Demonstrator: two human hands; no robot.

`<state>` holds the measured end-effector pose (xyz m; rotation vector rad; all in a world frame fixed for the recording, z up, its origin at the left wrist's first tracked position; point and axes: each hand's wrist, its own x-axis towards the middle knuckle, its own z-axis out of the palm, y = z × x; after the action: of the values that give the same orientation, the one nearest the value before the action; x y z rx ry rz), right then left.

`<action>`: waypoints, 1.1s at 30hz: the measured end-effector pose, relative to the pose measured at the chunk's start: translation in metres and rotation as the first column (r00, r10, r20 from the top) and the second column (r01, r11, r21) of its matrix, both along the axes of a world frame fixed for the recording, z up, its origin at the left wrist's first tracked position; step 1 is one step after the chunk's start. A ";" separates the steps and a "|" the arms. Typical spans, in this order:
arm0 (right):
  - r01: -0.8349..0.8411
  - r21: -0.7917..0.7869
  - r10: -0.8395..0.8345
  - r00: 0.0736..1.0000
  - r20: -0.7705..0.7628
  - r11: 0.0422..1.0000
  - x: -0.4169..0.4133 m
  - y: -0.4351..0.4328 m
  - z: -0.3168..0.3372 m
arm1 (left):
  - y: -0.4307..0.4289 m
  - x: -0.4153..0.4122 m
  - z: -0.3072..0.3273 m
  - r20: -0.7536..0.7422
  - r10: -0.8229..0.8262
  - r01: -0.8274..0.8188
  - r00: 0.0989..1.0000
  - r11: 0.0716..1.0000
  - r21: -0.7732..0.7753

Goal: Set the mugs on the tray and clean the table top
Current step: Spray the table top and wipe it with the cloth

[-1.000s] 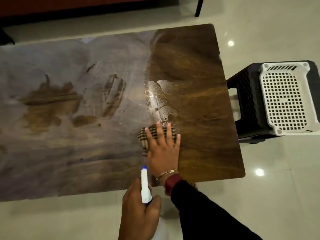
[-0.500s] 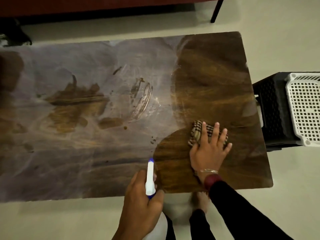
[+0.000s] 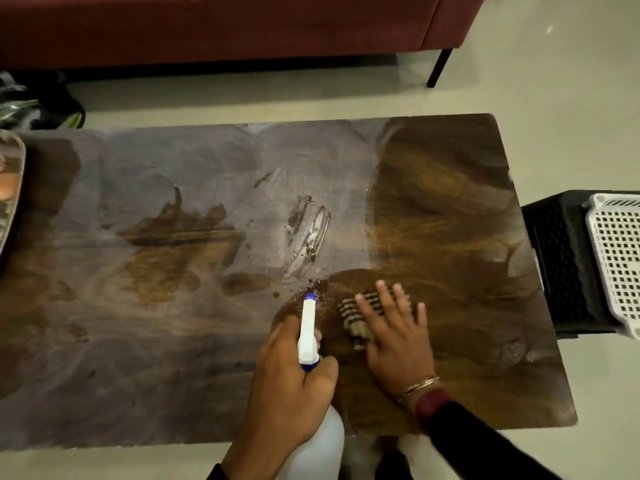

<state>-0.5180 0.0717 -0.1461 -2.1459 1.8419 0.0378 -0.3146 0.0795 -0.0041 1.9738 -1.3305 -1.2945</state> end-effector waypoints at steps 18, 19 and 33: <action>-0.216 0.016 0.213 0.971 0.110 0.976 0.052 -0.050 0.010 | -0.091 -0.007 0.014 -0.041 0.017 -0.019 0.999 0.999 -0.044; -0.170 0.008 0.169 0.982 0.078 0.985 0.028 -0.060 0.007 | -0.095 -0.008 0.013 -0.045 0.019 -0.021 0.999 0.999 -0.037; 0.022 0.006 -0.022 0.999 -0.045 1.000 0.074 -0.297 -0.001 | -0.131 -0.022 -0.006 -0.014 0.087 -0.088 0.996 0.993 -0.073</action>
<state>-0.4441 -0.2257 -0.1472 -2.1369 1.8872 0.0884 -0.3361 -0.0516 -0.0098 1.9496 -1.2539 -1.1968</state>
